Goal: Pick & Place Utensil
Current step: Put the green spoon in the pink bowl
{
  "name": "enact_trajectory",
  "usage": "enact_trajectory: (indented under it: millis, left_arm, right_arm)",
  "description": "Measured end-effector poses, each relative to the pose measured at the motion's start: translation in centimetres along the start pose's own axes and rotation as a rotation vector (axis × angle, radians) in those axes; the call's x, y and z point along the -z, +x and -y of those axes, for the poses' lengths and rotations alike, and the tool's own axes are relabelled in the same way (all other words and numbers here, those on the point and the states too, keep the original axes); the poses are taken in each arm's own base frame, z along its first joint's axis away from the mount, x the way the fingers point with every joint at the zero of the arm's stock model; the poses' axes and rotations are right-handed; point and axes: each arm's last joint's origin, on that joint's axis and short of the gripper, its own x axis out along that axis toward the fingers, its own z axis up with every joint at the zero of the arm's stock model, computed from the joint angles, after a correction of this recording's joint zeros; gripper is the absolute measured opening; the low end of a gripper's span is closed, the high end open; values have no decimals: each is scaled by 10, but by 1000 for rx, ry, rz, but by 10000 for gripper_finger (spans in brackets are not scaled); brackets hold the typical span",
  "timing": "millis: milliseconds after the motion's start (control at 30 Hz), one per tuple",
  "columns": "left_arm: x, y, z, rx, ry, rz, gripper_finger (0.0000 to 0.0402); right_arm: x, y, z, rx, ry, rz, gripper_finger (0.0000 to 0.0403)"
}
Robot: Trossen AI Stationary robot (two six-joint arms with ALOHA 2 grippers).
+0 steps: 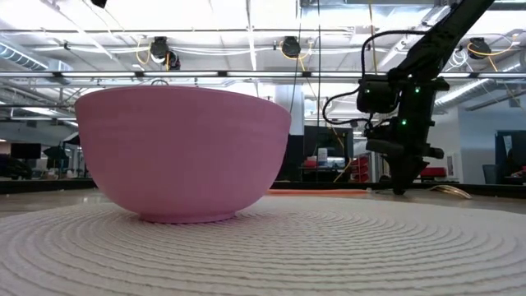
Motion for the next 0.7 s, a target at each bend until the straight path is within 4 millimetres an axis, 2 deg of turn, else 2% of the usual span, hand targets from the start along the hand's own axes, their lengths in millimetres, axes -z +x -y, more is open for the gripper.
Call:
enact_trajectory:
  millis: [100,367,700]
  left_arm:
    - [-1,2,-2,-13,40,0,49]
    - [-5,10,-9,-54,-14,22,49]
    - [-14,20,-12,103,-76,65,49]
  right_arm:
    - [5,-10,-3,-45,-23,-1,19]
    - [12,-45,-11,-115,-110,136,19]
    - [26,-92,-32,-290,-289,404,19]
